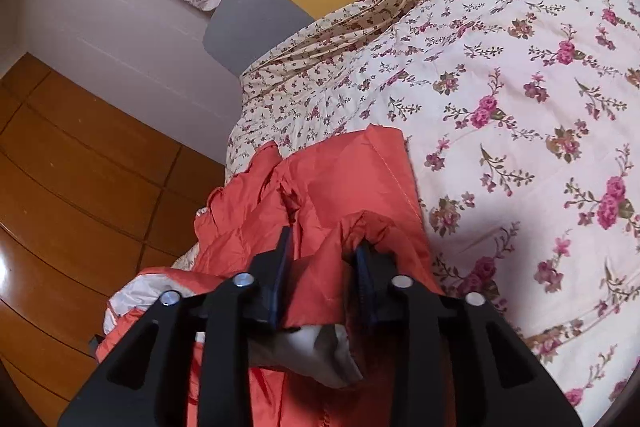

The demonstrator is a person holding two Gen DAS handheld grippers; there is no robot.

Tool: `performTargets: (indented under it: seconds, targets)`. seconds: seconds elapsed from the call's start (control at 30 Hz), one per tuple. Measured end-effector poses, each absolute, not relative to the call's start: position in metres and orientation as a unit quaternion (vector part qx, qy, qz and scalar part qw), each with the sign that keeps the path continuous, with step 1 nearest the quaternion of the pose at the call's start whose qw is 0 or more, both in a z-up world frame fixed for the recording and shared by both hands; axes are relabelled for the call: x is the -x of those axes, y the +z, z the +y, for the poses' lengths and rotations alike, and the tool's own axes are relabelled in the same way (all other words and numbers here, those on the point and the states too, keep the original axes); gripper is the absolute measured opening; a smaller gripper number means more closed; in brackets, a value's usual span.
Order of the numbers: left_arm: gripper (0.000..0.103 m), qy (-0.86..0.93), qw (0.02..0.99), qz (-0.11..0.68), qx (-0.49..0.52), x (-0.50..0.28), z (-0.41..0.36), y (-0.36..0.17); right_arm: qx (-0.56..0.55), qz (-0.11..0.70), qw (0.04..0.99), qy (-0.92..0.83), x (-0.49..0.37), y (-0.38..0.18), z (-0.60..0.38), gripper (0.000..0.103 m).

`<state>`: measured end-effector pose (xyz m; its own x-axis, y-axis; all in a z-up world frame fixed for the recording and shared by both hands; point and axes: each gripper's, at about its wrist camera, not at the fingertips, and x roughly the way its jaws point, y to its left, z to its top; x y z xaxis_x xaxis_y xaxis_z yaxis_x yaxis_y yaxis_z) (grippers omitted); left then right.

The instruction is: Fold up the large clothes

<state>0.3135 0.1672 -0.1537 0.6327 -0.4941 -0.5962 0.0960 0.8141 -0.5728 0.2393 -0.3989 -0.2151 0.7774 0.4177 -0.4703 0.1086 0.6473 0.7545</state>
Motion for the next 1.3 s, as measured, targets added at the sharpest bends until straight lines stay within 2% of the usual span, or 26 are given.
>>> performTargets:
  seconds: [0.1, 0.13, 0.2, 0.23, 0.27, 0.3, 0.33, 0.37, 0.5, 0.63, 0.77, 0.9, 0.93, 0.97, 1.0, 1.03, 1.07, 1.1, 1.13, 1.17, 1.23, 1.3]
  targets:
    - [0.018, -0.168, 0.856, 0.403, 0.278, -0.320, 0.171, -0.154, -0.430, 0.297, 0.846, 0.103, -0.238, -0.210, -0.400, 0.064]
    - [0.022, -0.168, 0.852, 0.405, 0.288, -0.322, 0.173, -0.153, -0.437, 0.278, 0.849, 0.105, -0.235, -0.206, -0.401, 0.075]
    - [0.034, -0.174, 0.844, 0.398, 0.313, -0.323, 0.179, -0.148, -0.432, 0.238, 0.865, 0.095, -0.225, -0.197, -0.406, 0.085]
    - [0.049, -0.181, 0.844, 0.387, 0.325, -0.321, 0.183, -0.145, -0.425, 0.225, 0.872, 0.091, -0.220, -0.192, -0.407, 0.086]
    - [0.071, -0.193, 0.846, 0.362, 0.342, -0.316, 0.190, -0.140, -0.414, 0.215, 0.881, 0.086, -0.214, -0.189, -0.410, 0.088]
    - [0.080, -0.195, 0.850, 0.342, 0.350, -0.311, 0.195, -0.136, -0.404, 0.211, 0.887, 0.079, -0.207, -0.187, -0.414, 0.092]
    - [0.094, -0.187, 0.860, 0.314, 0.355, -0.303, 0.203, -0.131, -0.398, 0.211, 0.890, 0.072, -0.204, -0.186, -0.416, 0.094]
    - [0.099, -0.167, 0.875, 0.284, 0.355, -0.293, 0.211, -0.125, -0.392, 0.214, 0.892, 0.064, -0.197, -0.188, -0.419, 0.095]
    - [0.099, -0.137, 0.888, 0.250, 0.361, -0.269, 0.237, -0.131, -0.386, 0.260, 0.883, 0.049, -0.173, -0.215, -0.430, 0.097]
    - [0.099, -0.149, 0.873, 0.303, 0.351, -0.251, 0.237, -0.168, -0.405, 0.309, 0.858, 0.065, -0.158, -0.249, -0.431, 0.097]
    - [0.099, -0.180, 0.860, 0.341, 0.333, -0.241, 0.219, -0.195, -0.372, 0.310, 0.870, 0.096, -0.155, -0.253, -0.413, 0.098]
    - [0.099, -0.194, 0.864, 0.356, 0.298, -0.249, 0.189, -0.200, -0.364, 0.332, 0.864, 0.102, -0.166, -0.253, -0.396, 0.083]
    - [0.099, -0.191, 0.868, 0.357, 0.287, -0.252, 0.183, -0.200, -0.369, 0.333, 0.862, 0.101, -0.166, -0.255, -0.396, 0.071]
    - [0.091, -0.188, 0.867, 0.367, 0.278, -0.256, 0.177, -0.200, -0.381, 0.333, 0.857, 0.100, -0.165, -0.257, -0.397, 0.064]
    - [0.086, -0.183, 0.867, 0.375, 0.272, -0.260, 0.173, -0.202, -0.389, 0.332, 0.853, 0.101, -0.162, -0.259, -0.398, 0.053]
    - [0.076, -0.176, 0.869, 0.382, 0.261, -0.261, 0.169, -0.201, -0.399, 0.327, 0.849, 0.109, -0.157, -0.259, -0.399, 0.044]
    - [0.067, -0.173, 0.871, 0.384, 0.253, -0.260, 0.167, -0.199, -0.399, 0.325, 0.850, 0.114, -0.151, -0.258, -0.400, 0.041]
    - [0.063, -0.175, 0.871, 0.385, 0.249, -0.257, 0.166, -0.197, -0.395, 0.324, 0.852, 0.117, -0.146, -0.257, -0.400, 0.036]
    - [0.053, -0.180, 0.869, 0.386, 0.251, -0.254, 0.167, -0.195, -0.386, 0.322, 0.856, 0.119, -0.139, -0.253, -0.399, 0.033]
    - [0.047, -0.187, 0.867, 0.386, 0.255, -0.249, 0.169, -0.193, -0.382, 0.319, 0.859, 0.123, -0.133, -0.250, -0.399, 0.032]
    - [0.042, -0.194, 0.864, 0.388, 0.255, -0.240, 0.173, -0.190, -0.375, 0.317, 0.862, 0.126, -0.124, -0.246, -0.397, 0.031]
    - [0.040, -0.203, 0.863, 0.389, 0.249, -0.228, 0.173, -0.188, -0.374, 0.320, 0.861, 0.127, -0.110, -0.244, -0.400, 0.030]
